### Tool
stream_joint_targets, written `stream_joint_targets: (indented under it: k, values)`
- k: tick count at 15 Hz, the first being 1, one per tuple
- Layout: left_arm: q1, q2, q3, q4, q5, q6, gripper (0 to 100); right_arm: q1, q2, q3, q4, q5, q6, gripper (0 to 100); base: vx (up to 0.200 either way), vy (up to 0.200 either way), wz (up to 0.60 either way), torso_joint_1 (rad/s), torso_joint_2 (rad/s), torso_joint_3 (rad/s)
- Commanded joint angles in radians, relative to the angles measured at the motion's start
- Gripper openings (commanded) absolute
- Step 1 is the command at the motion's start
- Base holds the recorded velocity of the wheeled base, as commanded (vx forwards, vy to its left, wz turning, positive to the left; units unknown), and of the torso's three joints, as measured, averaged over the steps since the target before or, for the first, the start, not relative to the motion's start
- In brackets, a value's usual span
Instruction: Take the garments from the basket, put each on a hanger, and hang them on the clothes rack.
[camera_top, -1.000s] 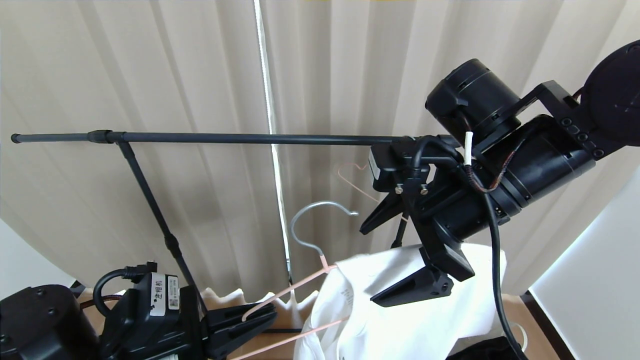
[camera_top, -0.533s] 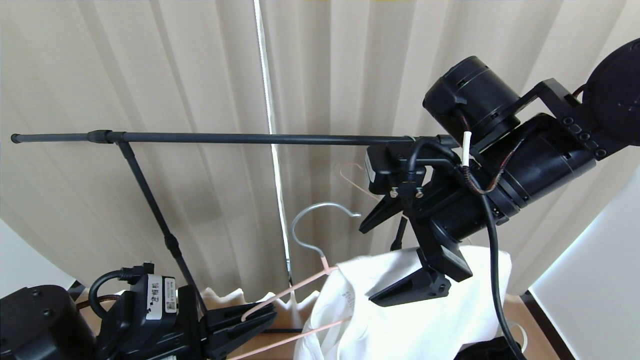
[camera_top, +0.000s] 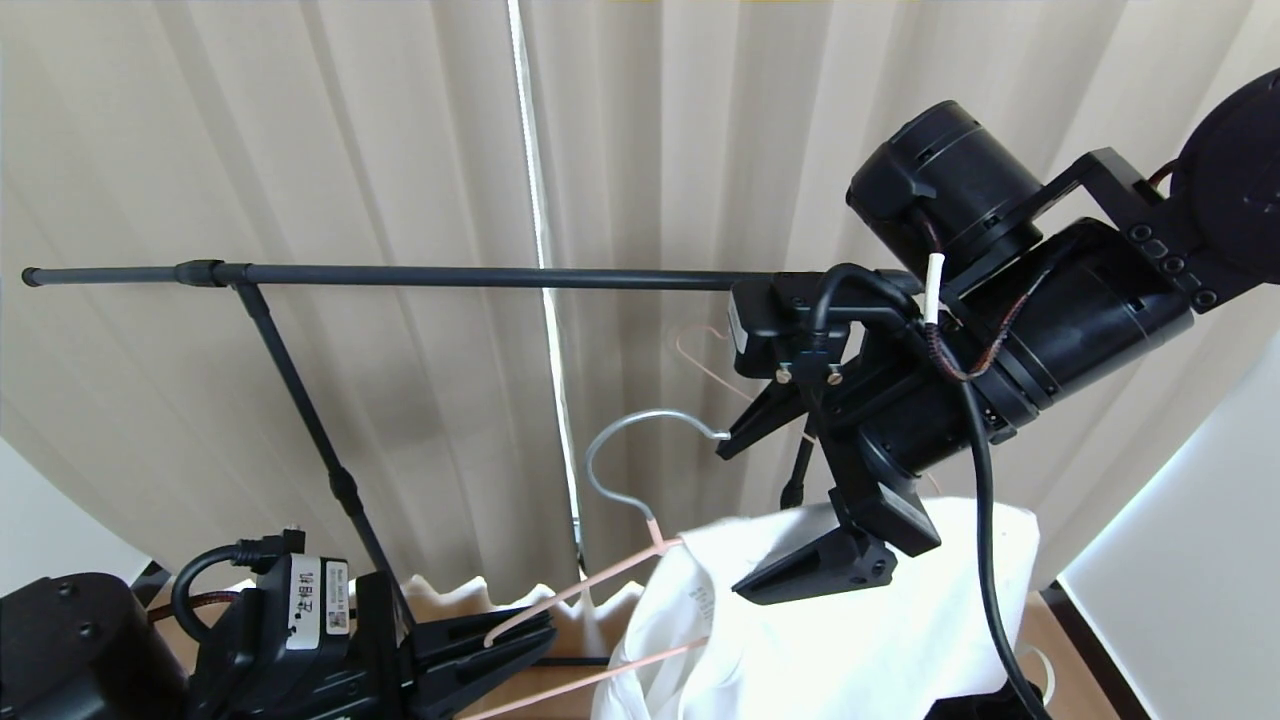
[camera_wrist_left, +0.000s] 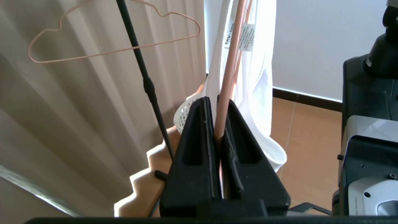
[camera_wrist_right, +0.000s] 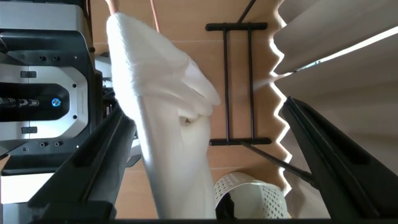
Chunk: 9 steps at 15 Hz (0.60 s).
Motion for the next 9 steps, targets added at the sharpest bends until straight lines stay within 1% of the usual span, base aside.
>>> stream_joint_targets:
  k: [1, 6, 9]
  values:
    - [0.000, -0.001, 0.000, -0.001, 0.000, 0.000, 0, 0.001, 0.004, -0.001, 0.000, 0.002, -0.001, 100, 0.000, 0.000, 0.00, 0.000, 0.00, 0.000]
    - [-0.014, -0.015, 0.000, -0.001, 0.001, 0.000, 0, 0.001, 0.017, -0.007, 0.000, 0.000, 0.007, 100, 0.000, 0.000, 0.00, 0.000, 0.00, 0.000]
    - [-0.013, -0.016, 0.000, -0.001, 0.001, 0.000, 0, 0.001, 0.019, -0.013, -0.013, -0.028, 0.013, 100, 0.000, 0.000, 0.00, 0.000, 0.00, 0.000]
